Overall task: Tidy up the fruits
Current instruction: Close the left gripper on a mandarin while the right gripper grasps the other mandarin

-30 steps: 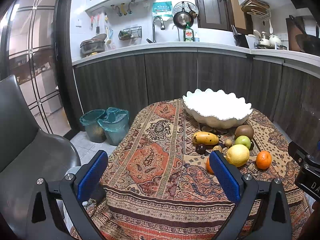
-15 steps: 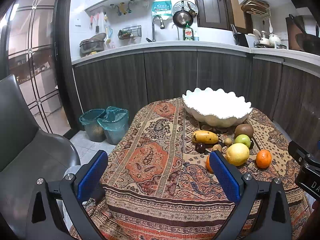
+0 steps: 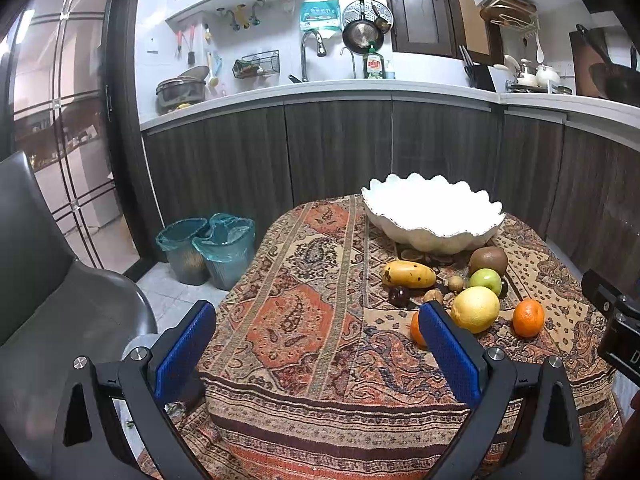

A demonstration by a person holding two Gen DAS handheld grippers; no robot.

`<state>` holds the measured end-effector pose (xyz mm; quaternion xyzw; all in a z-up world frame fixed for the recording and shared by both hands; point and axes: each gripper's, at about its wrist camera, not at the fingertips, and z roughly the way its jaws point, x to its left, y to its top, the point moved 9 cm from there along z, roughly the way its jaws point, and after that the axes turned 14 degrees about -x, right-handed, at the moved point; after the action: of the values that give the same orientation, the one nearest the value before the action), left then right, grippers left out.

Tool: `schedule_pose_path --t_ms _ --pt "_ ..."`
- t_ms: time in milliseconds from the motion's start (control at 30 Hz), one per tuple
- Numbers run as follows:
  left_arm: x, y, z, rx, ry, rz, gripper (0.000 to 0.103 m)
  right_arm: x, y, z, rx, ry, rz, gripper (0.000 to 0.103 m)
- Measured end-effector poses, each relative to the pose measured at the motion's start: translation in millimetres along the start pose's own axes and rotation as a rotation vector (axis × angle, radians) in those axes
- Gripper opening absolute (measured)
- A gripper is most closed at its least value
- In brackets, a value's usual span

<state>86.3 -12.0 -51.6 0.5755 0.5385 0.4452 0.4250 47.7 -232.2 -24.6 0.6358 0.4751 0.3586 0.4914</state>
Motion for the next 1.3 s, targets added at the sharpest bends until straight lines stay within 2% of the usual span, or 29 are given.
schedule_pose_path --t_ms 367,900,1100,1300 --pt "-20.5 -3.5 24.2 0.033 -0.055 0.019 0.103 -8.4 -8.8 20.4 0.024 -0.023 0.008 0.103" --pt "-64.4 -34.8 65.1 0.157 -0.145 0.073 0.102 -23.3 -40.4 65.5 0.121 -0.038 0.011 0.103" --pt "-78.1 -47.4 77.7 0.213 -0.181 0.087 0.1 -20.9 -49.9 78.2 0.156 -0.028 0.004 0.101" --pt "-88.5 -60.5 90.8 0.273 -0.202 0.104 0.092 -22.2 -58.1 90.1 0.188 -0.023 -0.002 0.096"
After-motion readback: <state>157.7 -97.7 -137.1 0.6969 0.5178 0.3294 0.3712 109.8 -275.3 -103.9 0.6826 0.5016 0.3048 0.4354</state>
